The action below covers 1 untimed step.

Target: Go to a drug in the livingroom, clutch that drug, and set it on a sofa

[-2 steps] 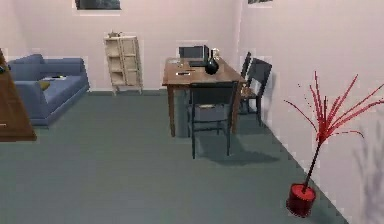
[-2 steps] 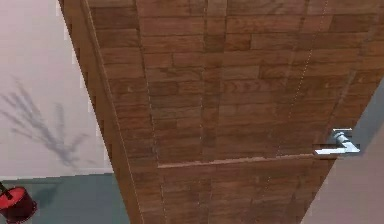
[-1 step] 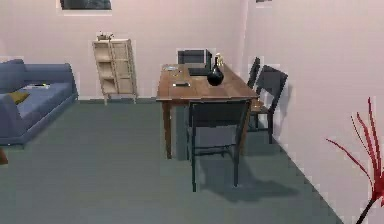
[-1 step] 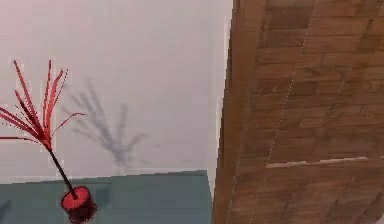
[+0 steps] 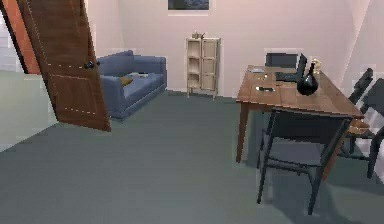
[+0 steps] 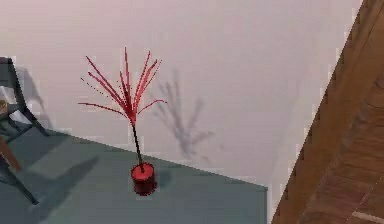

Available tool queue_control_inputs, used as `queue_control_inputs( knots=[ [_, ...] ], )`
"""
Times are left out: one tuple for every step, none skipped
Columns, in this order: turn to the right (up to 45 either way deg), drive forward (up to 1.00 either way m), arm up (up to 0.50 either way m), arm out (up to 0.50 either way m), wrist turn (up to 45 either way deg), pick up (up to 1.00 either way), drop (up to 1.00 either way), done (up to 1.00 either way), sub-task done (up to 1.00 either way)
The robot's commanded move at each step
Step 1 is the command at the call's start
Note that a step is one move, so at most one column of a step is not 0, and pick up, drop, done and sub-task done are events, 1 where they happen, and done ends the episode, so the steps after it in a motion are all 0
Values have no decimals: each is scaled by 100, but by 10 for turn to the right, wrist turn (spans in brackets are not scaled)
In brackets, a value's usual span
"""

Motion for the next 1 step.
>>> queue_control_inputs(
  knots=[
    [0, 100, 0, 0, 0, 0, 0, 0, 0]
  ],
)
